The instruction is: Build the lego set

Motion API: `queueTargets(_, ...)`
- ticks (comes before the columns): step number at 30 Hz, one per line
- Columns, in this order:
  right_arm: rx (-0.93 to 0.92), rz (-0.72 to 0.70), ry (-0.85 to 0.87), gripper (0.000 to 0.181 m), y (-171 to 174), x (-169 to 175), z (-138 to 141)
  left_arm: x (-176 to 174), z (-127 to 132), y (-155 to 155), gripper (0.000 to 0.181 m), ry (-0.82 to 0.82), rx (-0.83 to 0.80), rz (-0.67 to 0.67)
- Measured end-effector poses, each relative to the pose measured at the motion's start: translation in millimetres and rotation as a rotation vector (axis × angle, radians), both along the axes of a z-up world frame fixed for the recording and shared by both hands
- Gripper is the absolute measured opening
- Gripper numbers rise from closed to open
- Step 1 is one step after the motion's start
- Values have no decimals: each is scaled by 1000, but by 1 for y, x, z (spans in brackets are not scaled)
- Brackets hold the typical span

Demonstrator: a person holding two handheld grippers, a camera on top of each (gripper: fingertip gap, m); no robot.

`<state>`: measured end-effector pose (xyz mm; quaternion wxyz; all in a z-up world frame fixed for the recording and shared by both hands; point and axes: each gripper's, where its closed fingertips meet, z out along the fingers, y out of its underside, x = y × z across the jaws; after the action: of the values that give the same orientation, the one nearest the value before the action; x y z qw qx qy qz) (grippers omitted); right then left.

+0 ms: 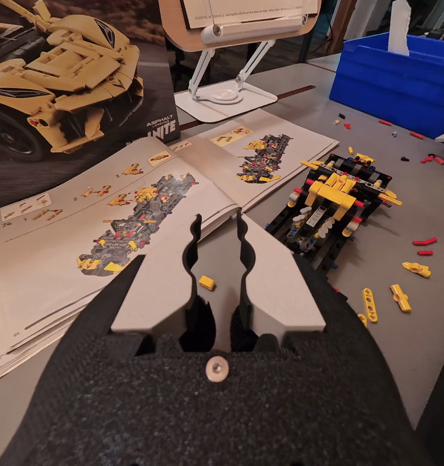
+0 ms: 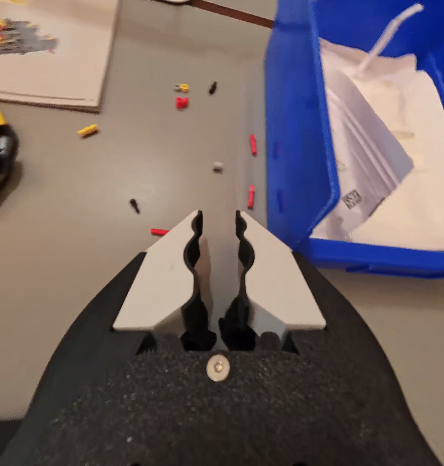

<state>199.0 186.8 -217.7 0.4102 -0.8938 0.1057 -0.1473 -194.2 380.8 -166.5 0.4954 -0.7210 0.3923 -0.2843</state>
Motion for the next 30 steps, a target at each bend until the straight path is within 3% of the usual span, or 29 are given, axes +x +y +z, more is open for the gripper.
queueTargets(4,42,-134,31,19,3,15,-3,1,-2,1,28,-5,-12,2)
queueTargets(9,-82,-291,-96,18,-1,31,-13,5,-2,-3,28,-20,-31,-18)
queueTargets(21,-68,-358,-40,18,14,42,-21,17,0,-18,28,-97,-120,-95)
queueTargets(24,-89,-345,-26,4,15,41,-23,18,0,-18,28,-107,-137,-102)
queueTargets(26,-112,-314,-21,4,16,39,-23,17,0,-17,28,-111,-139,-100)
queueTargets(28,-128,-220,32,3,21,24,-21,17,1,-16,28,-114,-138,-96)
queueTargets(30,-55,-93,35,3,33,2,2,16,2,-15,28,-113,-132,-94)
